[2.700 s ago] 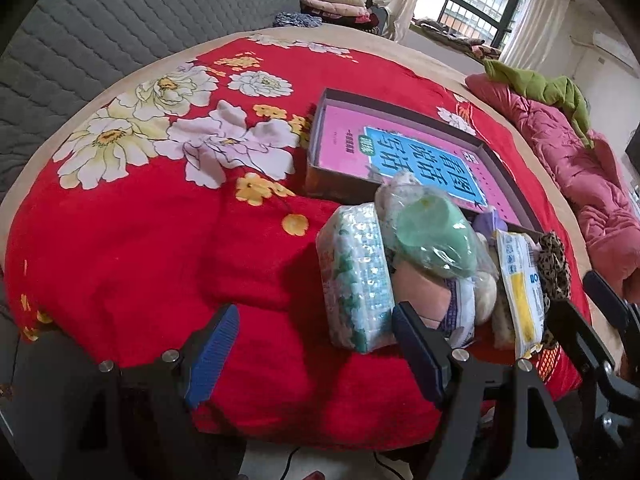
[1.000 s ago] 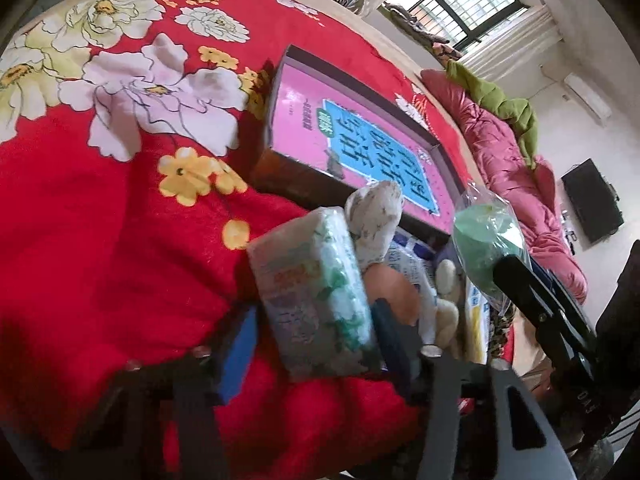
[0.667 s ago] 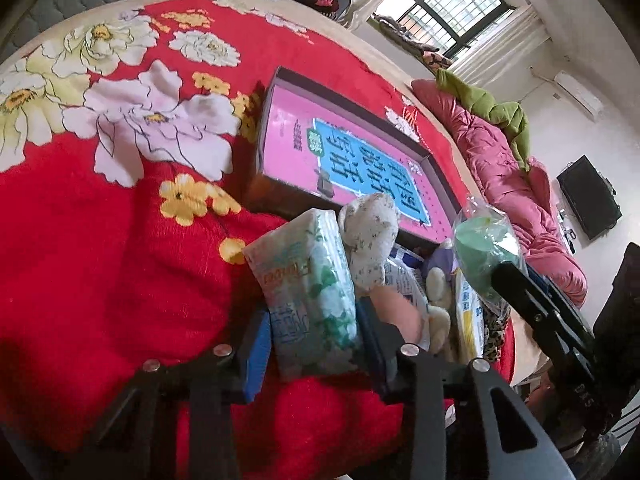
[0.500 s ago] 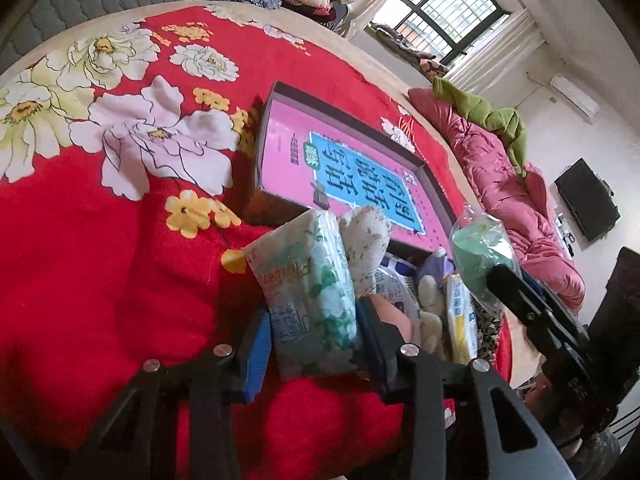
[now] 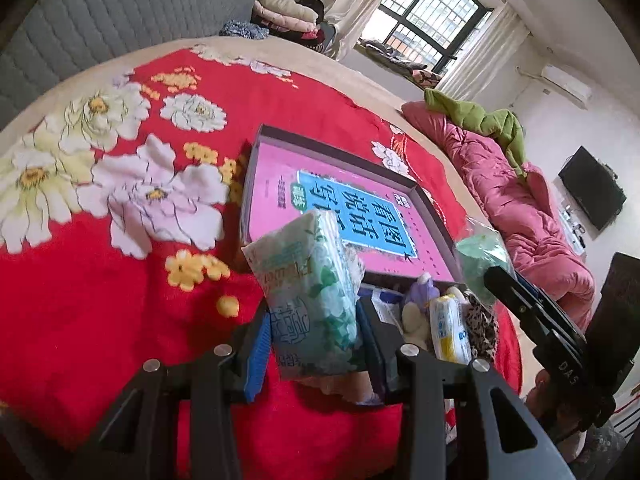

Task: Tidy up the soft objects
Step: 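Carry the tissue pack and green sponge over the workbook box tray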

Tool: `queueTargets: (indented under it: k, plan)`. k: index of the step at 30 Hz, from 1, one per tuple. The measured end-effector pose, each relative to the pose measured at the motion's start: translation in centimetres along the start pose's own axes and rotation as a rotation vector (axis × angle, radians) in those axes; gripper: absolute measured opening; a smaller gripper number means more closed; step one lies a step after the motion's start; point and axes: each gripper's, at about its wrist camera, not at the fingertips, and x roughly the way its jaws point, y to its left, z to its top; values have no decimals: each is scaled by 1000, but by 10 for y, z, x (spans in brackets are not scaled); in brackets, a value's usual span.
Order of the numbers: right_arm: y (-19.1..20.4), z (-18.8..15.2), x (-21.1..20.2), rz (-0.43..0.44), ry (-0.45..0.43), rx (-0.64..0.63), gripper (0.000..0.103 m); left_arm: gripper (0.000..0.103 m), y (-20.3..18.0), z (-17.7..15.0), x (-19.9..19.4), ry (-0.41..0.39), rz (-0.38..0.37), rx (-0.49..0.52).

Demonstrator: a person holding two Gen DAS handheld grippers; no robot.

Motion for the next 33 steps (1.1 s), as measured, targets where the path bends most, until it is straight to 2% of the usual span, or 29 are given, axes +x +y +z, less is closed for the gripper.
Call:
queueTargets:
  k: [14, 27, 33]
  plan:
    - [-44, 8, -18, -77, -80, 77, 38, 41, -20, 23, 11, -26, 86, 31]
    - [-65, 22, -2, -131, -98, 73, 38, 41, -29, 48, 34, -34, 160, 52]
    - [-79, 23, 17, -187, -70, 68, 38, 41, -31, 61, 53, -14, 201, 80]
